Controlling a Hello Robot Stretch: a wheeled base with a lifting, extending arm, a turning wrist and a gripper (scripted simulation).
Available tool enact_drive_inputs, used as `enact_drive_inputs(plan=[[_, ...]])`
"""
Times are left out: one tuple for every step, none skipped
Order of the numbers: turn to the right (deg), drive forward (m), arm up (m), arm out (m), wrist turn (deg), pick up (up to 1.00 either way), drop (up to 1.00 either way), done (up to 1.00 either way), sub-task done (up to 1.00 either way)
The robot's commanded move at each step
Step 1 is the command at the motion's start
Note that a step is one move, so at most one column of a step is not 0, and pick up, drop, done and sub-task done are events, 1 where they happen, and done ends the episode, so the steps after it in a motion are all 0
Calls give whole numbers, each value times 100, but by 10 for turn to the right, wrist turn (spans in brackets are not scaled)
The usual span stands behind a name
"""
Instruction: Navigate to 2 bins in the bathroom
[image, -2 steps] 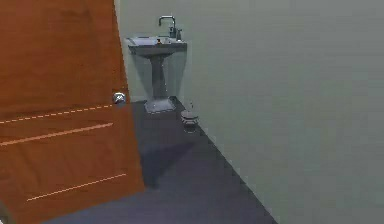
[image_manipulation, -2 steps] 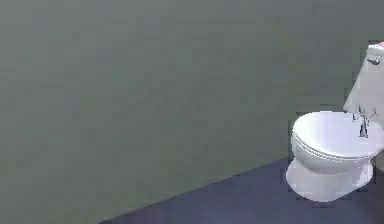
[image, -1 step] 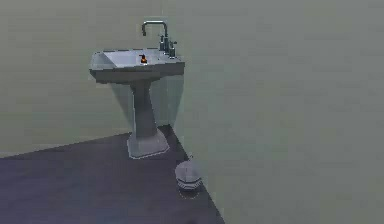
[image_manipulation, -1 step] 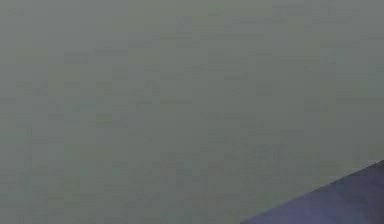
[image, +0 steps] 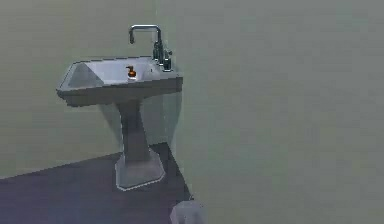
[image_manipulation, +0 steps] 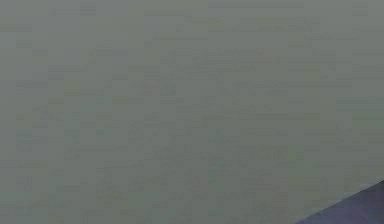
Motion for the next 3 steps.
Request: enact_drive_inputs(plan=[[-150, 0, 0, 0, 0, 0, 0, 0, 0], [0, 15, 0, 0, 0, 0, 0, 0, 0], [-450, 0, 0, 0, 0, 0, 0, 0, 0]])
